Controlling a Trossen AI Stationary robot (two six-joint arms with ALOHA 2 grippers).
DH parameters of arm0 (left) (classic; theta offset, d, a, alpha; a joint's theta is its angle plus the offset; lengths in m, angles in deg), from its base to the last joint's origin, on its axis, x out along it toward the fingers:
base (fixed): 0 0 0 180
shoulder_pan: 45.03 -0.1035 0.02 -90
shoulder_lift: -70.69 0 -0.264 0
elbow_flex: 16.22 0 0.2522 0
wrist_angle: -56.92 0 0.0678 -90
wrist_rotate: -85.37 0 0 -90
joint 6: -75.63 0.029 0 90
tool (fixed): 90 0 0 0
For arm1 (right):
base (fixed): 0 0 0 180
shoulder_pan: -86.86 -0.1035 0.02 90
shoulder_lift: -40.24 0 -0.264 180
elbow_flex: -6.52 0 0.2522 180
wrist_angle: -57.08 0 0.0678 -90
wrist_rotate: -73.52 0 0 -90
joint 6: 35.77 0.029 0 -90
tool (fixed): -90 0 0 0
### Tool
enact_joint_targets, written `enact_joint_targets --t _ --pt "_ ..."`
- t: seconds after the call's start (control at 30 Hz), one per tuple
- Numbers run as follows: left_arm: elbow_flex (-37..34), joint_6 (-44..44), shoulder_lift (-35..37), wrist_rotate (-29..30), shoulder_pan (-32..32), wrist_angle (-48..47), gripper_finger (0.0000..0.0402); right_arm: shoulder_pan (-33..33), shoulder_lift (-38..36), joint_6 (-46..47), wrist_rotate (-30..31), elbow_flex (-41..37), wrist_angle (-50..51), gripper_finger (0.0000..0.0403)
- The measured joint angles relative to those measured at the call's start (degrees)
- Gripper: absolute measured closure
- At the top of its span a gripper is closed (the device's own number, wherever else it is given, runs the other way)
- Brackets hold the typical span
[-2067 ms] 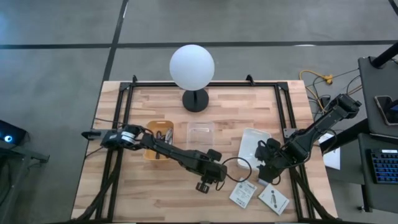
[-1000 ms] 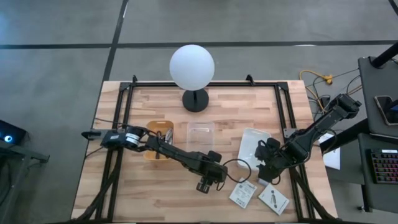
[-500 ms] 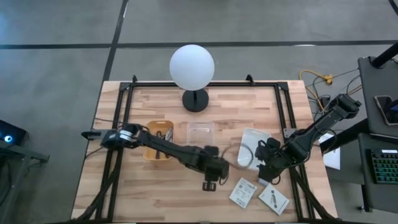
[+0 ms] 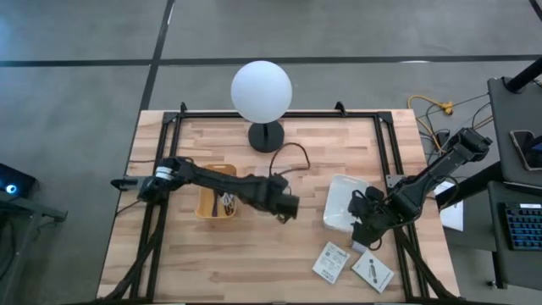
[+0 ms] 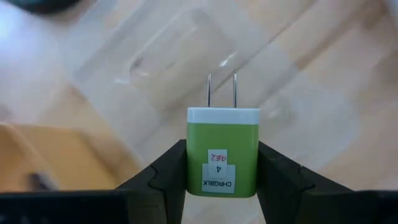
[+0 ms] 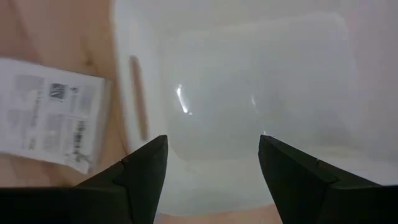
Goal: Pick and place items into bin
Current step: Put the green charger adapter into the transparent bin, then put the purple charger adapter into the transparent bin
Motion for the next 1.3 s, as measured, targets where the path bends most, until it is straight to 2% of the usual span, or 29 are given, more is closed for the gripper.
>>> enact_joint_targets --t 0.13,0.27,0.47,0.7,0.83,0.97,1.07,1.2,1.3 --pt "-3.4 -3.3 0.1 -8.3 -3.3 11.0 0.0266 0.6 0.0 4.6 -0.6 0.0 3.2 0.0165" --pt "-6.9 -8.2 0.2 -8.8 -5.7 13.0 0.0266 0.6 0.0 4.8 -1.7 0.0 3.1 0.0165" --pt "-10.8 -16.0 1.7 -6.2 -6.1 12.0 0.0257 -1.4 0.0 2.9 -1.8 0.2 3.1 0.0165" --pt "-11.0 -15.8 3.2 -0.3 -4.6 12.2 0.0209 -5.9 0.0 -2.5 -1.6 0.3 3.0 0.0165" --pt "-11.0 -11.9 3.9 4.0 -4.0 12.1 0.0203 -7.2 0.0 -1.8 -1.6 0.3 3.1 0.0165" --pt "-10.9 -10.9 4.9 4.8 -3.4 12.0 0.0202 -8.6 0.0 -0.8 -3.0 0.5 2.9 0.0165" --pt "-10.6 -4.7 6.0 5.8 -1.4 12.7 0.0201 -11.4 0.2 -0.6 -4.2 1.1 1.2 0.0165" --pt "-10.5 12.4 8.0 8.9 2.7 14.8 0.0201 -15.6 2.2 1.5 -5.0 2.7 1.6 0.0165" --pt "-10.5 25.0 9.3 9.0 5.5 15.1 0.0201 -18.3 4.7 6.4 -5.2 3.9 2.2 0.0165"
